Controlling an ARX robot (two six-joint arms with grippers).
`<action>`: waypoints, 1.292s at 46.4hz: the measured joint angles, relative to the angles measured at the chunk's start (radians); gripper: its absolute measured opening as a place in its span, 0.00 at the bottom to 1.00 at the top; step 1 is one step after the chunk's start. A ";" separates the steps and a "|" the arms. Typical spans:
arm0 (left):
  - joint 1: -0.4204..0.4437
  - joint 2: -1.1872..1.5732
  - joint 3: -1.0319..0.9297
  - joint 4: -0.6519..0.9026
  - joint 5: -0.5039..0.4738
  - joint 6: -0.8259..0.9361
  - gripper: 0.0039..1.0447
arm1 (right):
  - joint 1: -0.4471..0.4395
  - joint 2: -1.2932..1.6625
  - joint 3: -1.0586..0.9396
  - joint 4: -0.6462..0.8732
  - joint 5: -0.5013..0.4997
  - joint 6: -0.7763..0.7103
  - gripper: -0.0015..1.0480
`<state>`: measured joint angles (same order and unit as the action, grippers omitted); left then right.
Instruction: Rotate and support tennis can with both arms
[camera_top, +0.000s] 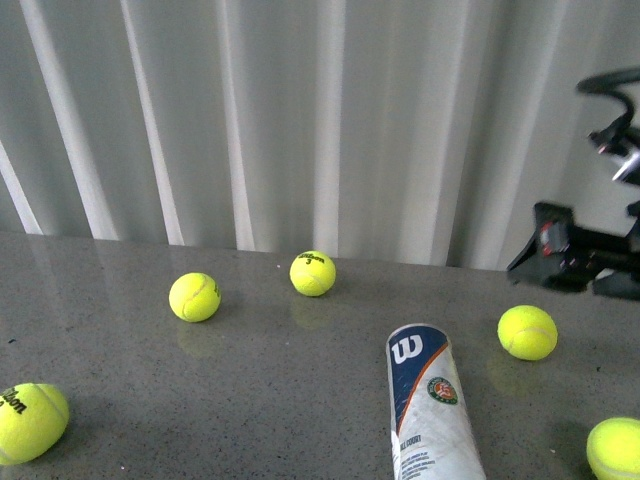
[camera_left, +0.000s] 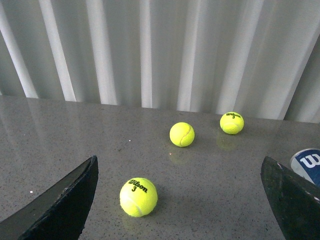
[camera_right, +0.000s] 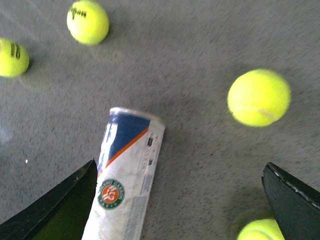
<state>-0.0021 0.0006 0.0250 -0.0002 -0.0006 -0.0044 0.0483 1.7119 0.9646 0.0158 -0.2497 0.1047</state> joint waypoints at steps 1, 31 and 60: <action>0.000 0.000 0.000 0.000 0.000 0.000 0.94 | 0.005 0.006 -0.003 0.003 0.000 0.000 0.93; 0.000 0.000 0.000 0.000 0.000 0.000 0.94 | 0.191 0.255 0.050 0.028 0.009 0.034 0.93; 0.000 0.000 0.000 0.000 0.000 0.000 0.94 | 0.219 0.403 0.060 0.111 0.019 0.066 0.81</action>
<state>-0.0021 0.0006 0.0250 -0.0006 -0.0006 -0.0044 0.2676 2.1147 1.0245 0.1265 -0.2310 0.1707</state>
